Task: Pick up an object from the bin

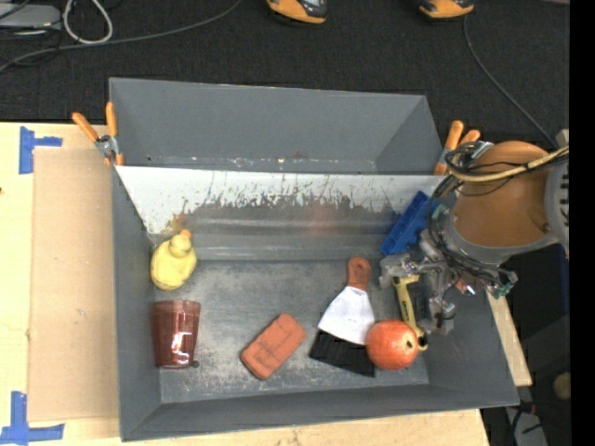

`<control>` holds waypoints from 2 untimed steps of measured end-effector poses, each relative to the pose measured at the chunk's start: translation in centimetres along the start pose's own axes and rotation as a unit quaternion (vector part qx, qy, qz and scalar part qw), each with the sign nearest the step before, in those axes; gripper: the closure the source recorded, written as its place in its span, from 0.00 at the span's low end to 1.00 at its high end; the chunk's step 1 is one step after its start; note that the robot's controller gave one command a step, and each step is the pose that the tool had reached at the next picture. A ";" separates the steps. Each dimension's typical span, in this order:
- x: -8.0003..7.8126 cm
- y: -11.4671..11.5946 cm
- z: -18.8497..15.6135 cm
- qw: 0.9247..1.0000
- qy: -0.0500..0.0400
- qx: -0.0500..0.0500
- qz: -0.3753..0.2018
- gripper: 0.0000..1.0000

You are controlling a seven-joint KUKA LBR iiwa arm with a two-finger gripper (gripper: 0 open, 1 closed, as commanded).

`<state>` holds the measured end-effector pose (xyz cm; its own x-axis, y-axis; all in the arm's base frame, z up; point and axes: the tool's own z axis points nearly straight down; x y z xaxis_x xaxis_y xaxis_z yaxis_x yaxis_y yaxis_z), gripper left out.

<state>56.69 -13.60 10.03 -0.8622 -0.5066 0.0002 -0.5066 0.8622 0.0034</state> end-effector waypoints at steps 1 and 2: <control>2.2 2.3 1.3 0.993 -0.002 0.002 -0.118 0.00; 3.1 4.8 3.1 0.975 -0.001 -0.001 -0.223 1.00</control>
Offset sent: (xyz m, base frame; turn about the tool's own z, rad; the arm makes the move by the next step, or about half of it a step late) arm -0.0512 0.0247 -0.0303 -0.4503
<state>51.57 -11.00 6.96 -0.5557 -0.8314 -0.0033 -0.8314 0.5557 0.0043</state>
